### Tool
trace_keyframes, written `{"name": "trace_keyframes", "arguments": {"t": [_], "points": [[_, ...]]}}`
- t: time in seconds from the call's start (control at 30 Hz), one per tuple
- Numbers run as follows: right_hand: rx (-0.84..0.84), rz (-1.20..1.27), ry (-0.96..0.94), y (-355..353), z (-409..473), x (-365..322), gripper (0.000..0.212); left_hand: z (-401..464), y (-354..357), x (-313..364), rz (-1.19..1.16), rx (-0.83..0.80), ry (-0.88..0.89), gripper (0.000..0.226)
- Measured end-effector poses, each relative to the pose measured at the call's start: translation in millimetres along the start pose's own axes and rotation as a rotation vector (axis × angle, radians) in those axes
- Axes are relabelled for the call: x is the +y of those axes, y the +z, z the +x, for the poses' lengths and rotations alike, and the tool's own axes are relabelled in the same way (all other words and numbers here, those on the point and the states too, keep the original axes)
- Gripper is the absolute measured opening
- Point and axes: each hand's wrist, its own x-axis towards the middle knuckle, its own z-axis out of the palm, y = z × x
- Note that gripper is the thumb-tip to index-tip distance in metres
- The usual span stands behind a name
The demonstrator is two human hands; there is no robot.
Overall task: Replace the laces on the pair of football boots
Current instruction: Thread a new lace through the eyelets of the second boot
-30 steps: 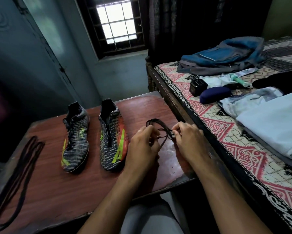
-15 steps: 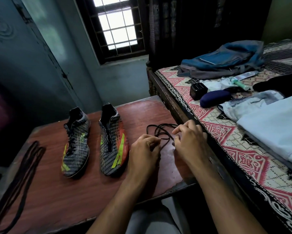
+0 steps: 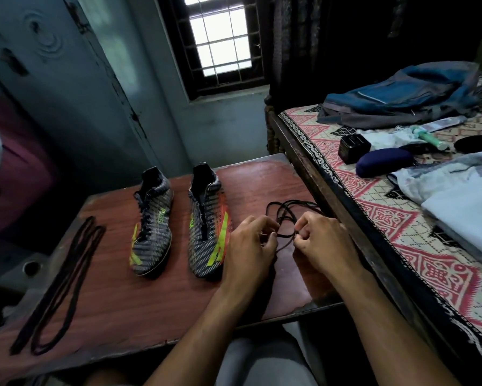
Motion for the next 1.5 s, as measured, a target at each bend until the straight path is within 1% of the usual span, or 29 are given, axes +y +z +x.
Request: {"name": "trace_keyframes", "arguments": {"t": [0.1,0.17,0.23,0.27,0.33,0.43,0.53,0.6,0.63,0.67,0.73,0.77,0.83,0.93,1.07,1.17,1.27,1.33,1.37,1.43,1.47,1.5], "points": [[-0.027,0.250,0.061,0.2,-1.2,-5.6,0.012,-5.1,-3.0,-3.4,-0.007,0.013,-0.031,0.013],[-0.048,0.513,0.088,6.0,-3.0,-16.6,0.014,-9.5,-6.8,-4.5,-0.056,0.049,-0.033,0.015],[-0.107,0.797,0.099,12.9,-8.4,-31.2,0.016,-14.7,-14.2,-5.1,-0.154,0.107,-0.051,0.017],[-0.130,0.898,0.103,15.1,-10.7,-36.0,0.016,-17.0,-17.4,-5.7,-0.214,0.127,-0.071,0.017],[-0.135,1.002,0.107,17.7,-12.4,-41.5,0.015,-21.7,-21.8,-10.9,-0.324,0.131,-0.118,0.017],[-0.151,1.085,0.117,20.4,-14.0,-44.8,0.012,-28.3,-26.1,-16.5,-0.443,0.094,-0.180,0.021],[-0.223,1.090,0.093,21.4,-17.3,-46.3,0.011,-30.9,-34.3,-19.5,-0.434,0.117,-0.181,0.018],[-0.232,1.052,0.048,21.0,-18.6,-47.2,0.011,-29.7,-42.5,-22.4,-0.401,0.102,-0.153,0.016],[-0.197,0.970,-0.005,21.2,-18.3,-46.6,0.013,-28.9,-46.4,-24.8,-0.388,0.085,-0.135,0.015],[-0.144,0.837,-0.092,22.1,-17.3,-45.5,0.014,-28.1,-50.2,-27.3,-0.377,0.074,-0.124,0.015],[-0.078,0.565,-0.308,22.5,-18.0,-46.6,0.016,-27.4,-58.4,-30.2,-0.359,0.082,-0.121,0.016],[-0.079,0.495,-0.387,21.8,-19.6,-47.9,0.017,-28.1,-62.2,-31.0,-0.354,0.087,-0.119,0.016],[-0.086,0.478,-0.438,20.7,-23.3,-53.2,0.017,-30.8,-69.8,-31.1,-0.353,0.086,-0.104,0.016],[-0.102,0.620,-0.358,20.5,-27.6,-59.9,0.015,-35.6,-75.2,-32.2,-0.332,0.089,-0.073,0.016],[-0.192,0.753,-0.265,28.5,-22.2,-72.5,0.016,-36.1,-80.7,-38.0,-0.287,0.135,-0.088,0.015],[-0.231,0.757,-0.246,37.0,-13.9,-85.3,0.015,-30.7,-85.5,-52.1,-0.372,0.172,-0.169,0.017],[-0.242,0.772,-0.239,45.3,-5.2,-95.6,0.014,-24.6,-91.5,-61.8,-0.509,0.162,-0.229,0.021],[-0.222,0.779,-0.230,50.6,3.0,-101.5,0.013,-20.8,-95.8,-65.9,-0.513,0.169,-0.242,0.025],[-0.204,0.778,-0.230,53.4,6.4,-103.0,0.014,-19.2,-97.9,-68.8,-0.457,0.204,-0.235,0.027],[-0.168,0.765,-0.230,60.0,11.3,-103.4,0.015,-16.1,-101.6,-80.1,-0.215,0.276,-0.179,0.029],[-0.149,0.753,-0.229,64.4,12.6,-101.2,0.016,-14.9,-103.2,-86.2,-0.070,0.256,-0.146,0.026],[-0.133,0.747,-0.229,68.2,12.2,-98.1,0.018,-14.9,-104.8,-89.8,0.040,0.195,-0.130,0.023]]}}
